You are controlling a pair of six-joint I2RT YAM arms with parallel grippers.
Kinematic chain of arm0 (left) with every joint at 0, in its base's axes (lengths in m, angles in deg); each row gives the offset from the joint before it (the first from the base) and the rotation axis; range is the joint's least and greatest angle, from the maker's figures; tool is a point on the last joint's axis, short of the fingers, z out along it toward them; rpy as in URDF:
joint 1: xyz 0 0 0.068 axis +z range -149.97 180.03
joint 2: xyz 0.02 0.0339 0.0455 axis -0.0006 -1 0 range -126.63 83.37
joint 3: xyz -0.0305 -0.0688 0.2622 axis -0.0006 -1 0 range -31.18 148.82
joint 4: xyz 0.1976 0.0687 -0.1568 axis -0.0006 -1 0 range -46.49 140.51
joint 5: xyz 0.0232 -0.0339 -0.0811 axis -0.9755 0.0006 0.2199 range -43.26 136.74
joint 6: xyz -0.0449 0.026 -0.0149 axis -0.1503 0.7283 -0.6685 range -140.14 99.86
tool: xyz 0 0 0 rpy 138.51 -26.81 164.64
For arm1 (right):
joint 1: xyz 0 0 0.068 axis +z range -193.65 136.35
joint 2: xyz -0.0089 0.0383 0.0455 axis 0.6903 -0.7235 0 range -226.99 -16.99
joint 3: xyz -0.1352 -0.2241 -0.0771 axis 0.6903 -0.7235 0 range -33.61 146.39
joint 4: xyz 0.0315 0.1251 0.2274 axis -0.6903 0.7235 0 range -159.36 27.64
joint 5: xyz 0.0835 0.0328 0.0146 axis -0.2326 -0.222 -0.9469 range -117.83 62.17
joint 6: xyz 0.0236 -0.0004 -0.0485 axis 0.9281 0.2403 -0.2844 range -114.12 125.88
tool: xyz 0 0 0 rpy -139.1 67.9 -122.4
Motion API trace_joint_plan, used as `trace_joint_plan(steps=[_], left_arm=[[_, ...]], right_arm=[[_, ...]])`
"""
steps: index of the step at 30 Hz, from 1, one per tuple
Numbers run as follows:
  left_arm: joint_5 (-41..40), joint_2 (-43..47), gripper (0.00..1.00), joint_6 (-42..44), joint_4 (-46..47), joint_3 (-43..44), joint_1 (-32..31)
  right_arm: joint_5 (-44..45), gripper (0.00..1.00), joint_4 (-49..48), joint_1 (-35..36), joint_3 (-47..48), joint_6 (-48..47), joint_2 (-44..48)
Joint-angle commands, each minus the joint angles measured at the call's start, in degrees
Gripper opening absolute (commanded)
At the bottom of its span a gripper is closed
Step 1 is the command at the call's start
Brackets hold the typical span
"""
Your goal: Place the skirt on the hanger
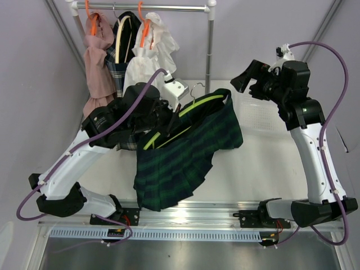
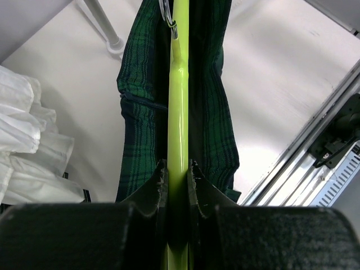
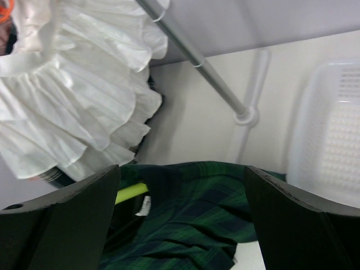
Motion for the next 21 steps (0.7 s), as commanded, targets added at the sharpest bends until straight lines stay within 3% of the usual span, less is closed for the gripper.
trace_joint_plan(steps=[1,4,7,14,21], left_arm=[[-2.08,1.58,0.00,-0.66,4.44,4.43,0.45],[-4.63,0.00,0.00,-1.72,1.11,6.54,0.80],[-9.19,-3.69,0.00,-2.42,-5.03,16.44,1.59],[-13.42,-3.70,0.00,-3.92,-5.93,20.78,7.83],[-14.13,-7.21,0.00,-2.34,-4.53,27.37,9.24]], right_arm=[[-6.07,0.97,-3.76,-0.19,1.73,2.16,0.25],[-5.63,0.97,-3.42,-0.28,1.64,2.16,0.43],[-5.72,0.97,-2.54,-0.28,2.95,2.25,-0.27],[-5.63,0.97,0.27,-0.28,9.28,2.25,-2.91],[-5.28,0.97,1.07,-0.36,10.96,2.34,-3.96]])
